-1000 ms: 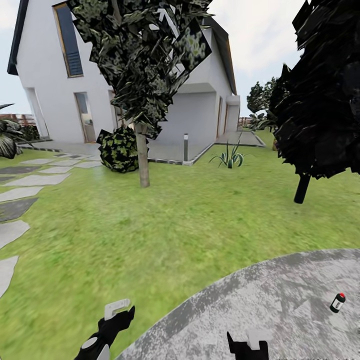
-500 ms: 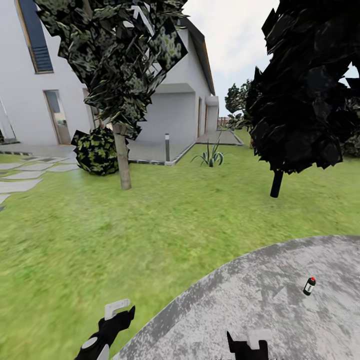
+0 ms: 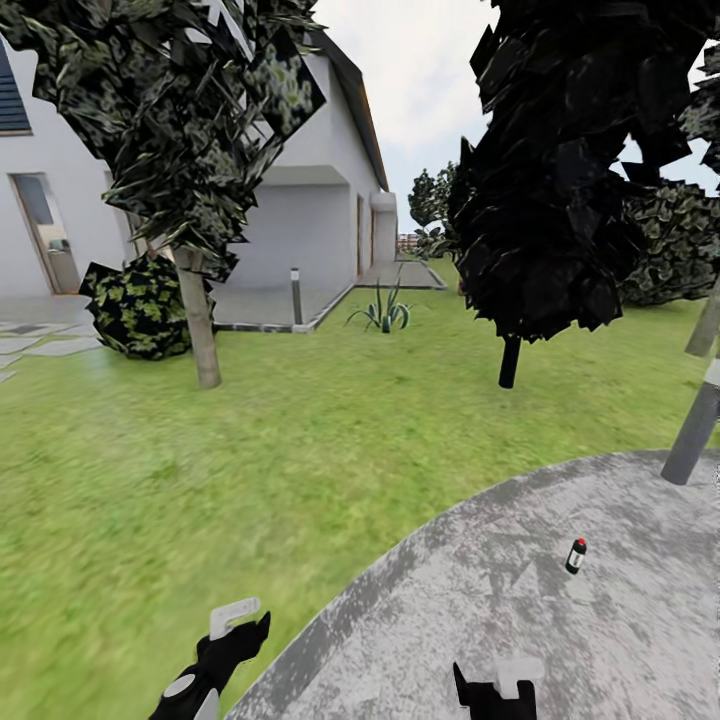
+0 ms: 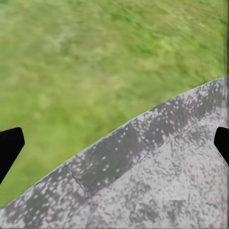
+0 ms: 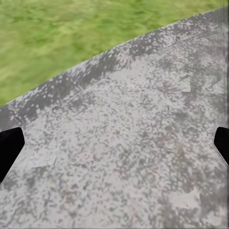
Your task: Pick up the pesticide atomizer in the garden and spray insectifuge to fully cover both potted plants in the garden.
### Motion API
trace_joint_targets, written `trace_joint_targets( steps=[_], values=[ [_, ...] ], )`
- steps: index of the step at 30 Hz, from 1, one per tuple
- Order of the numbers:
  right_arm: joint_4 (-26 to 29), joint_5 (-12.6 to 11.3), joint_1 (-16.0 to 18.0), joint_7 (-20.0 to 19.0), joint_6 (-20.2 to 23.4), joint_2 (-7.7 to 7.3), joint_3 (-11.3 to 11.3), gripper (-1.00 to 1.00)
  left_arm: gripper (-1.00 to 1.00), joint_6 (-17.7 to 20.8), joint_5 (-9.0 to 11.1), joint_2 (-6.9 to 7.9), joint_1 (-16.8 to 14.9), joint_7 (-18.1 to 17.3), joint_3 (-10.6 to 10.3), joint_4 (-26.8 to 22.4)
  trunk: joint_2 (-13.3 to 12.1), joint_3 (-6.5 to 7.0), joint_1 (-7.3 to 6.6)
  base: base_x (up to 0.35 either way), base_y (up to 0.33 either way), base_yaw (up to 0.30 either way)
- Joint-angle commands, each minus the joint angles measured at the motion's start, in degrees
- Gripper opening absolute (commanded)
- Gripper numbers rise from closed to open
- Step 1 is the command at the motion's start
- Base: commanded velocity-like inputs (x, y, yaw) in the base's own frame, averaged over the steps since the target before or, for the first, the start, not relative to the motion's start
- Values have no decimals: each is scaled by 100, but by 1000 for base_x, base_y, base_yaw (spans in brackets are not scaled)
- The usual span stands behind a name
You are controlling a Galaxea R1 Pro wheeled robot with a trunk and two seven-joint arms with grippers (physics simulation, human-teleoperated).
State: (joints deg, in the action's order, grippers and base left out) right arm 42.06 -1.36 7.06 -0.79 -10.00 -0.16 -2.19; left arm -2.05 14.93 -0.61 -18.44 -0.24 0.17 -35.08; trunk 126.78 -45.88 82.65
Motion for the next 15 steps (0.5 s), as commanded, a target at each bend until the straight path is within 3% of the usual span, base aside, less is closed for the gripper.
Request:
trace_joint_targets(
  steps=[1,15],
  values=[
    [-5,-15,3,-8,-19,-2,-7,100,100,-15,44,-1,-2,-2,1,1,2,-6,2,292,0,-151],
    [-5,-13,-3,-9,-19,-2,-9,100,100,-15,43,-1,-2,-2,0,1,2,-6,2,321,0,-35]
  ],
)
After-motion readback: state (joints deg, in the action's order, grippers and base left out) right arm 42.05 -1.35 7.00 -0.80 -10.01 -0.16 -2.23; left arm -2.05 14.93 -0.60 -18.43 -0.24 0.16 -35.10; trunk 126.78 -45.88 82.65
